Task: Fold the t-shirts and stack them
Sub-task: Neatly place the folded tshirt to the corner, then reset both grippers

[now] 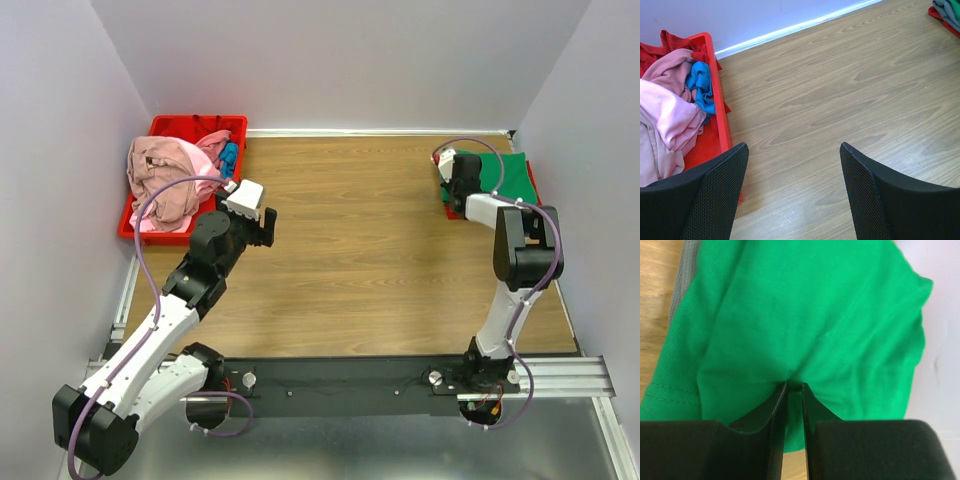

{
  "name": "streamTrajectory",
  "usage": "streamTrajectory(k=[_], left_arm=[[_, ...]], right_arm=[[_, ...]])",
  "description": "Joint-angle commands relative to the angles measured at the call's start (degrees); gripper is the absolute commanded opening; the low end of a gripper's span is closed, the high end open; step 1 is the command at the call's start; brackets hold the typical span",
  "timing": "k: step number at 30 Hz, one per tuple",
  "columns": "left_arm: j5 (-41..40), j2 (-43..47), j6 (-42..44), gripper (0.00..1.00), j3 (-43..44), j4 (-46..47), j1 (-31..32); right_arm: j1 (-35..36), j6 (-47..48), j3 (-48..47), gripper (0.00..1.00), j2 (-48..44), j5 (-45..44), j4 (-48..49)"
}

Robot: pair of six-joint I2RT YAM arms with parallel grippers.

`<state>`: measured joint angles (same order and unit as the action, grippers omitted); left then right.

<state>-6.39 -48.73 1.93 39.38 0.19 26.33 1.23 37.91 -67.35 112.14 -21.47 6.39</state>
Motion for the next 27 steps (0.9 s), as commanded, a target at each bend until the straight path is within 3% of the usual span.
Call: streamTrajectory(k=[1,4,8,10,11,13,18,22,25,27], left_arm=[[1.73,1.09,0.09,0.81,-0.09,1.13,0.13],[1.56,1.35,0.0,0.81,0.09,1.13,0.13],[-0.28,2.67,0.09,0.82,0.26,1.05,0.13],[-1.42,4.6,-0.7,0.82,0.44,1.31,0.04],[-2.39,5.48,-1.4,0.82,0.35,1.57,0.04],[-4.14,8.03,-3.24,0.92,0.79,2.19,-0.13],[-3.19,10.06,-7.54,0.99,8.85,-3.51,-3.72],[-2.13,8.92,-9.49,0.98,13.35,-6.51,-8.82],[4.25,6.9,-12.21,0.98,13.89,-6.78,-18.03],[6.12,5.93,-12.74,0.98,14.06,-6.86,-19.73]], right_arm=[[0.44,-0.56,0.65,0.25,-1.39,-2.61,-1.38],[0.7,-0.73,-0.49,0.26,-6.39,-1.56,-1.47],[1.66,-4.05,-3.56,0.31,-12.72,3.0,-9.61],[2.02,-6.7,-4.89,0.41,-16.75,8.0,-14.63],[1.93,-9.15,-5.33,0.48,-18.69,15.16,-19.79],[1.93,-12.4,-4.02,0.58,-25.69,25.45,-23.07],[1.84,-18.91,2.3,1.0,-39.52,29.91,-22.39],[1.67,-29.89,4.07,1.0,-44.63,25.44,-22.04],[1.49,-37.71,5.73,1.0,-48.76,21.57,-21.43],[1.31,-41.33,6.7,1.0,-50.87,17.8,-20.37]])
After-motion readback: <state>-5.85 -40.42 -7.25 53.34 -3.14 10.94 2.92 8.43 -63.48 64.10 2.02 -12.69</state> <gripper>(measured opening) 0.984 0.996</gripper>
